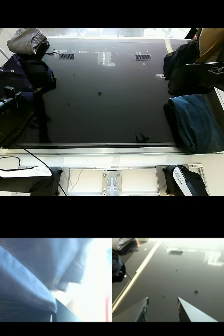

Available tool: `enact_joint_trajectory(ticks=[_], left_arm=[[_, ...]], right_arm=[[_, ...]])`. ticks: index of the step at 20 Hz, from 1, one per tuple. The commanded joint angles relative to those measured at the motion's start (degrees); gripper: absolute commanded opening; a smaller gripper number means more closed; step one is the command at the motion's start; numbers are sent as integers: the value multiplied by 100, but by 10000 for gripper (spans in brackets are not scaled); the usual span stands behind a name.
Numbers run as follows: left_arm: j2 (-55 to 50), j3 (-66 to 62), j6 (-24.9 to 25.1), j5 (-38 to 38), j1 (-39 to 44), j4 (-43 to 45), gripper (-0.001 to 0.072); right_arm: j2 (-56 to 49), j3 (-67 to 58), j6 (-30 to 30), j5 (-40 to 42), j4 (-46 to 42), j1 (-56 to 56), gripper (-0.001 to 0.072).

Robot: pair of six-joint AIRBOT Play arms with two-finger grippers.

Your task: Fold the clothes and pants, and hang the long-sleeved shirts on hangers.

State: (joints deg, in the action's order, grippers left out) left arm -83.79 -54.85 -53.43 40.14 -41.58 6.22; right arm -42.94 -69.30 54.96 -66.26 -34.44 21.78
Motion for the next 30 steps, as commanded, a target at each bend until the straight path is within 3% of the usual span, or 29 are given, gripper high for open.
enact_joint_trajectory(ticks=[1, 5, 9, 12, 14, 18, 23, 24, 25, 26, 28, 30], left_arm=[[516, -20, 1541, 1687, 131, -774, 3], [1974, -20, 1521, 2114, 813, -138, 3], [3165, -13, 584, 2094, 2068, 743, 3], [3536, -13, 317, 1926, 3230, 752, 3], [3512, -2, 192, 1447, 4103, 866, 3], [3003, -2, -890, 603, 5643, 1945, 3], [1665, -4, -935, -131, 7058, 1888, 18], [1368, -11, -911, -437, 7224, 1738, 217], [1143, -20, -750, -645, 7285, 1513, 537], [994, -48, -446, -717, 7270, 1322, 639], [960, -179, 411, -874, 6985, 1261, 675], [1180, -341, 837, -929, 6382, 1268, 672]], right_arm=[[2, -251, 262, -24, 101, -2, 418], [2, -1071, 256, -28, -96, -2, 419], [2, -1967, 256, -39, -1355, -2, 419], [2, -2286, 260, -39, -2378, -2, 419], [-22, -2286, 262, -181, -2682, -2, 418], [-376, -2269, 286, -1250, -2754, -2, 418], [-1145, -2262, 861, -2232, -2721, -2, 418], [-1281, -2236, 885, -2251, -2684, -2, 418], [-1405, -2177, 885, -2249, -2618, -2, 417], [-1488, -2074, 866, -2243, -2503, -2, 417], [-1513, -1602, 678, -2083, -2299, -2, 417], [-1497, -874, 540, -1967, -2227, -2, 417]])
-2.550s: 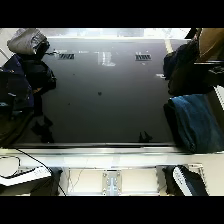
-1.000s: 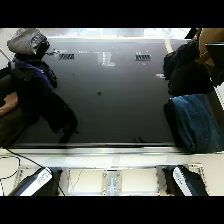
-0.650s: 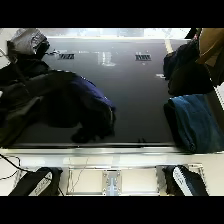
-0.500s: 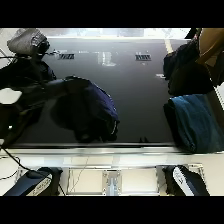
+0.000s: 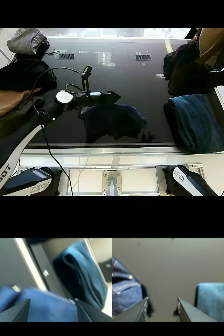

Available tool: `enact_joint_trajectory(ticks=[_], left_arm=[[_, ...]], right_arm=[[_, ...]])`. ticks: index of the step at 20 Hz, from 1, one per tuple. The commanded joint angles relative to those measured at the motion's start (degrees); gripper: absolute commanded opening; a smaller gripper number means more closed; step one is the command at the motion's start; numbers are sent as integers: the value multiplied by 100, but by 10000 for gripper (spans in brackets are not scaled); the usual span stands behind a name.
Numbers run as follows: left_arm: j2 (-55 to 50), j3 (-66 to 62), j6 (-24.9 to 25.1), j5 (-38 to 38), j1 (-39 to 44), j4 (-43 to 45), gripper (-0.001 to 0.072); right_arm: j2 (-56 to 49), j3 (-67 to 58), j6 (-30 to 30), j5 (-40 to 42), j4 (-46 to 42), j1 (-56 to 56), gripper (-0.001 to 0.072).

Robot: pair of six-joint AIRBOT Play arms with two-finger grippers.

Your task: Fold the clothes and pants, and hang the long-sleeved shirts on hangers.

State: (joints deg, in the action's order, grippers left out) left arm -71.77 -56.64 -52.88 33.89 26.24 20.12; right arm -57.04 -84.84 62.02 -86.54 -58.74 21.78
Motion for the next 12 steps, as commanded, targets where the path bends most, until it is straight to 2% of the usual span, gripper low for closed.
enact_joint_trajectory(ticks=[1, 3, 5, 6, 8, 9, 11, 12], left_arm=[[144, -170, 793, -295, -772, -98, 672], [442, -168, 579, 284, -1611, 186, 644], [562, -168, -149, 1633, -2415, 621, 509], [573, -162, -271, 2358, -2778, 999, 473], [573, -26, -601, 3357, -3309, 1644, 473], [573, 129, -699, 3589, -3486, 1718, 474], [570, 560, -903, 3646, -3600, 1718, 473], [573, 841, -1113, 3661, -3595, 1718, 473]], right_arm=[[-87, 1097, -175, 122, 280, -4, 418], [-87, 2090, -356, 387, 616, -4, 419], [-87, 3158, -697, 525, 1169, -26, 420], [-85, 3646, -918, 584, 1244, -87, 420], [-87, 4389, -1211, 726, 1172, -205, 422], [-87, 4690, -1246, 826, 1150, -221, 438], [-90, 5104, -1231, 1040, 1113, -216, 624], [-96, 5209, -1193, 1119, 1054, -216, 668]])
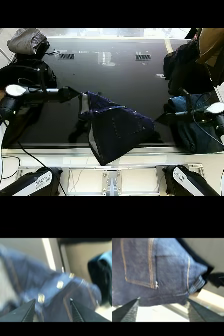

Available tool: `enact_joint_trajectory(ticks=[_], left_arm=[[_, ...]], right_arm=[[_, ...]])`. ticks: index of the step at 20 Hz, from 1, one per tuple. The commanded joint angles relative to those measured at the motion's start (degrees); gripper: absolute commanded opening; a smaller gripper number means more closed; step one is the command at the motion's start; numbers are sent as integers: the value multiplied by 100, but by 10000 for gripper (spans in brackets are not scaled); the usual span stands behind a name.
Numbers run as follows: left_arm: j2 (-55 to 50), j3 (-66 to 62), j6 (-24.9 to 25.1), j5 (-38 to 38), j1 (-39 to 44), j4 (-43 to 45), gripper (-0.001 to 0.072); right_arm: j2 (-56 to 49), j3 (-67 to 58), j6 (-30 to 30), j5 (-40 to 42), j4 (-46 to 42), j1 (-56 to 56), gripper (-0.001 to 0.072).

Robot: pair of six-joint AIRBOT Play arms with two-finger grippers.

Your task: Fold the clothes and pants, and hang the long-sleeved shirts on hangers.

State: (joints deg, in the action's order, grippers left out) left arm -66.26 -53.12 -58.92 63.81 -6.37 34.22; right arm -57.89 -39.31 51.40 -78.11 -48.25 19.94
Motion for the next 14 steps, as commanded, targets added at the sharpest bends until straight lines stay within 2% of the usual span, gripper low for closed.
enact_joint_trajectory(ticks=[1, 2, 3, 6, 10, 14], left_arm=[[22, 772, -560, 769, -284, 306, 472], [52, 1115, -564, 841, -216, 269, 397], [125, 1458, -509, 844, -131, 144, 261], [557, 2232, -103, 695, 125, -586, 252], [1023, 2472, 155, 656, 678, -562, 253], [927, 2474, 122, -315, 920, -885, 253]], right_arm=[[-9, 682, -129, 358, -96, -33, 668], [-9, 682, -15, 562, -201, -33, 667], [-9, 682, 138, 822, -247, -33, 667], [-9, 682, 332, 1469, -256, -33, 667], [-9, 682, 472, 1561, -247, -33, 667], [-9, 682, 476, 1523, -232, -33, 666]])
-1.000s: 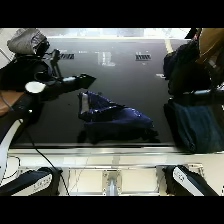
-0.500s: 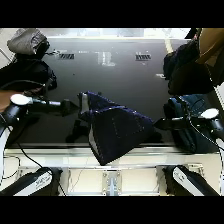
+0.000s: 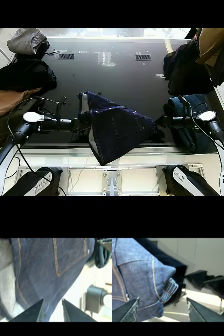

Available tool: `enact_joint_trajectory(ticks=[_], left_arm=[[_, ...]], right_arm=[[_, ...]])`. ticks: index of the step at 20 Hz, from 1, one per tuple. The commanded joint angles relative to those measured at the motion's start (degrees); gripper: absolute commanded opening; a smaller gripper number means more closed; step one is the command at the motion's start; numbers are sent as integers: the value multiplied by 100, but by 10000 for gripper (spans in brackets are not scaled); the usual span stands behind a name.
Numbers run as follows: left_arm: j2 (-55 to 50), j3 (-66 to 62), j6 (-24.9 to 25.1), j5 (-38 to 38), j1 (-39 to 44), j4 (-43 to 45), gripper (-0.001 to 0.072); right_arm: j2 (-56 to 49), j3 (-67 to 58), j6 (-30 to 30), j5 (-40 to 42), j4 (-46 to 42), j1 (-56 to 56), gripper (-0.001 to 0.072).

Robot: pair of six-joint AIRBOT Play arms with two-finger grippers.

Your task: Fold the clothes and pants, and hang the long-sleeved shirts on hangers.

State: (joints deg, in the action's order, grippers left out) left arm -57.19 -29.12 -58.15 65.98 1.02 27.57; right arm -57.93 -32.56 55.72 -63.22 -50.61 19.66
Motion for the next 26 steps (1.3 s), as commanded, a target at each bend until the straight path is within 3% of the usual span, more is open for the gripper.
enact_joint_trajectory(ticks=[1, 4, 5, 7, 10, 11, 12, 13, 14, 19, 22, 26], left_arm=[[-20, 74, -55, -378, 181, -234, 253], [48, 166, -317, 457, 254, 251, 255], [146, 240, -684, 494, 348, 782, 297], [420, 461, -1460, 485, 557, 1735, 308], [986, 916, -2142, 68, 745, 1746, 310], [1172, 1086, -2164, 26, 848, 1746, 312], [1305, 1263, -2229, 15, 968, 1742, 414], [1401, 1425, -2428, -94, 1113, 1705, 634], [1434, 1510, -2459, -251, 1224, 1609, 704], [1429, 1519, -2459, -1539, 1362, 876, 708], [1290, 1521, -2457, -1311, 1464, 839, 708], [894, 1521, -2330, -1261, 2221, 837, 707]], right_arm=[[-4, 7, 44, -15, 2, -4, 666], [-4, 7, 44, -55, -20, -4, 666], [-4, 7, 59, -35, -20, -4, 667], [-4, 7, 79, -33, -20, -4, 667], [-4, 7, 79, -22, -20, -4, 667], [-4, 7, 79, -22, -17, -4, 667], [-4, 7, 79, -22, -20, -4, 667], [-4, 7, 79, -20, -20, -4, 666], [-4, 7, 79, -20, -17, -4, 667], [-4, 7, 79, -31, -15, -4, 666], [-4, 7, 79, -52, -15, -4, 667], [-4, 7, 79, -33, -15, -4, 667]])
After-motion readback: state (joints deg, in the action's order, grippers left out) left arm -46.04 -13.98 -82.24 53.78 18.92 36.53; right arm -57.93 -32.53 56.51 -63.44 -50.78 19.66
